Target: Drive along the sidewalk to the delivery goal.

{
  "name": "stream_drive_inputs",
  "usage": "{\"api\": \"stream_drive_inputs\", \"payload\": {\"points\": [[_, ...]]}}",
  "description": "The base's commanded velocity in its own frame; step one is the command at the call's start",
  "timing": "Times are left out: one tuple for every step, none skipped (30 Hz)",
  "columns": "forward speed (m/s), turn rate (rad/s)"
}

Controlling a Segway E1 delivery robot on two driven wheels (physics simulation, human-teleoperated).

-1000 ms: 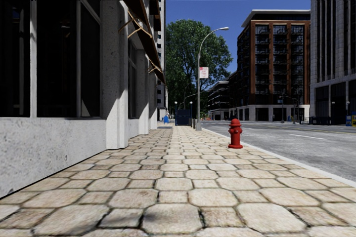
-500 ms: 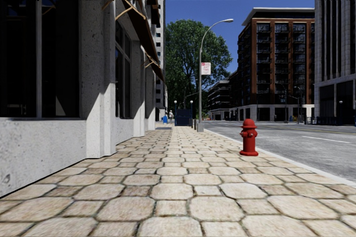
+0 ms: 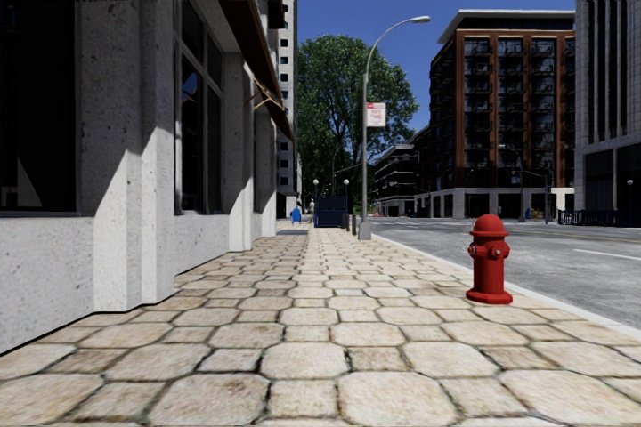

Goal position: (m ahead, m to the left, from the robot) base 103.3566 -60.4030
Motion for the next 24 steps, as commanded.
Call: {"api": "stream_drive_inputs", "payload": {"points": [[2.0, 0.0], [2.0, 0.0], [2.0, 0.0], [2.0, 0.0], [2.0, 0.0], [2.0, 0.0], [2.0, 0.0], [2.0, 0.0], [2.0, 0.0], [2.0, 0.0], [2.0, 0.0], [2.0, 0.0], [2.0, 0.0], [2.0, 0.0], [2.0, 0.0], [2.0, 0.0], [2.0, 0.0], [2.0, 0.0], [2.0, 0.0], [2.0, 0.0], [2.0, 0.0], [2.0, 0.0], [2.0, 0.0], [2.0, 0.0]]}}
